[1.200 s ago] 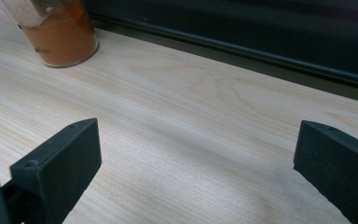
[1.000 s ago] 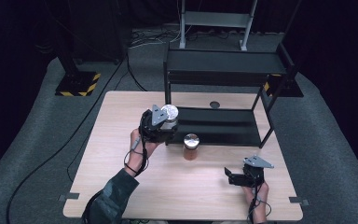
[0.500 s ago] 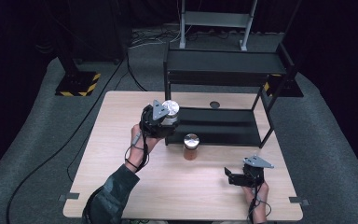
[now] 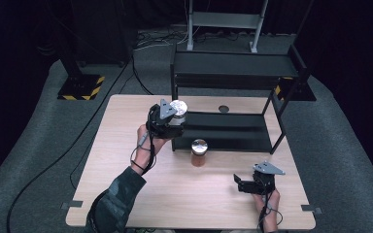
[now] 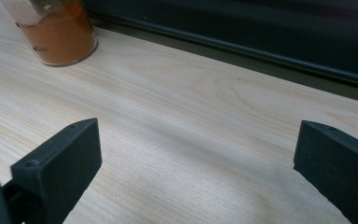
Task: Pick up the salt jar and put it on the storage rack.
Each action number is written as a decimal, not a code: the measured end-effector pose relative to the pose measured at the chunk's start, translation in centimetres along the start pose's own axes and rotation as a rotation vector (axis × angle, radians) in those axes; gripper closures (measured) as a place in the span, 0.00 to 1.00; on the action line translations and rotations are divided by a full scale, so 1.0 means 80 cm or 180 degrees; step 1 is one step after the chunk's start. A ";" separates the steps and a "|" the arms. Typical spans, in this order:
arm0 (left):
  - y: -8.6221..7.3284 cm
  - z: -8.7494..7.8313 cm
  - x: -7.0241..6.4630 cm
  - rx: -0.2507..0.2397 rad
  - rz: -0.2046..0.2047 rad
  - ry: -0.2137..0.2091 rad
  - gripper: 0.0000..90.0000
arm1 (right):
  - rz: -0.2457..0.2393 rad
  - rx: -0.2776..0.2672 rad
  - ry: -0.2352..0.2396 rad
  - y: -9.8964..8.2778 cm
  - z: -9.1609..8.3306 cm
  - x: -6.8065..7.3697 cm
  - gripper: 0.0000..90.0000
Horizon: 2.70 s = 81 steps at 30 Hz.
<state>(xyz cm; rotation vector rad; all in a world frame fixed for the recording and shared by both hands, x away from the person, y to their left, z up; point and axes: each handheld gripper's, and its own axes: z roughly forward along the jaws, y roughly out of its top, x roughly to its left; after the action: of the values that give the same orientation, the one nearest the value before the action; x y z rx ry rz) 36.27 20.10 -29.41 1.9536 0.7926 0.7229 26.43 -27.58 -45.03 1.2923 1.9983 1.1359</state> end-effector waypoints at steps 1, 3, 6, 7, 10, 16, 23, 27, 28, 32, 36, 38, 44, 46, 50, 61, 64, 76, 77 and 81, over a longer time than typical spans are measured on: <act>0.001 0.000 0.001 -0.0003 0.0001 0.0003 0.34 | 0.0000 0.0000 -0.0001 0.000 0.000 0.000 0.00; 0.004 0.001 0.002 -0.0013 -0.0009 0.0008 0.34 | 0.0000 0.0001 -0.0001 0.000 0.000 0.000 0.00; 0.007 0.002 0.002 -0.0014 -0.0005 0.0007 0.34 | -0.0002 0.0002 -0.0002 0.000 0.000 0.000 0.00; 0.009 0.002 0.003 -0.0019 0.0001 0.0001 0.34 | -0.0002 0.0002 -0.0002 0.000 0.000 0.000 0.00; 0.013 0.002 0.003 -0.0028 0.0018 -0.0004 0.34 | -0.0002 0.0003 -0.0002 0.000 0.000 0.000 0.00; 0.019 0.002 0.004 -0.0044 0.0027 -0.0005 0.34 | -0.0006 0.0007 -0.0005 0.001 0.000 0.000 0.00; 0.027 0.002 0.008 -0.0057 0.0022 -0.0007 0.34 | -0.0016 0.0017 -0.0009 0.001 0.001 0.001 0.00; 0.031 0.003 0.011 -0.0052 0.0017 -0.0013 0.34 | -0.0019 0.0017 -0.0009 0.001 0.001 0.001 0.00; 0.031 0.003 0.011 -0.0059 0.0014 -0.0013 0.34 | -0.0020 0.0020 -0.0010 0.001 0.001 0.001 0.00; 0.036 0.002 0.014 -0.0069 0.0008 -0.0013 0.34 | -0.0027 0.0027 -0.0012 0.002 0.001 0.002 0.00; 0.042 0.001 0.016 -0.0076 0.0032 -0.0013 0.34 | -0.0031 0.0032 -0.0013 0.002 0.001 0.002 0.00; 0.045 0.000 0.017 -0.0100 0.0024 -0.0015 0.34 | -0.0029 0.0031 -0.0013 0.002 0.001 0.002 0.00; 0.051 0.001 0.019 -0.0109 0.0022 -0.0005 0.34 | -0.0032 0.0034 -0.0009 0.002 0.001 0.002 0.00; 0.053 0.001 0.019 -0.0113 0.0022 -0.0003 0.34 | -0.0034 0.0039 -0.0003 0.003 0.001 0.001 0.00; 0.059 0.001 0.021 -0.0136 0.0010 -0.0018 0.34 | -0.0031 0.0036 -0.0004 0.003 0.001 0.001 0.00; 0.071 0.001 0.024 -0.0179 0.0015 -0.0014 0.34 | -0.0029 0.0035 -0.0002 0.002 0.001 0.001 0.00; 0.074 0.001 0.024 -0.0177 0.0031 -0.0014 0.34 | -0.0033 0.0037 -0.0004 0.003 0.001 0.001 0.00; 0.084 0.002 0.031 -0.0189 -0.0002 -0.0020 0.34 | -0.0034 0.0043 -0.0007 0.003 0.002 0.002 0.00; 0.086 0.001 0.031 -0.0190 0.0005 -0.0017 0.34 | -0.0033 0.0043 -0.0007 0.003 0.001 0.002 0.00; 0.090 -0.002 0.032 -0.0222 0.0003 -0.0014 0.34 | -0.0035 0.0044 -0.0010 0.003 0.002 0.002 0.00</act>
<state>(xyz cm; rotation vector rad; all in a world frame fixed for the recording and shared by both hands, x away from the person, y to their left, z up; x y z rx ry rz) 39.55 19.19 -22.54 1.8925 0.7543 0.7371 26.59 -27.36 -44.88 1.2875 2.0119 1.1162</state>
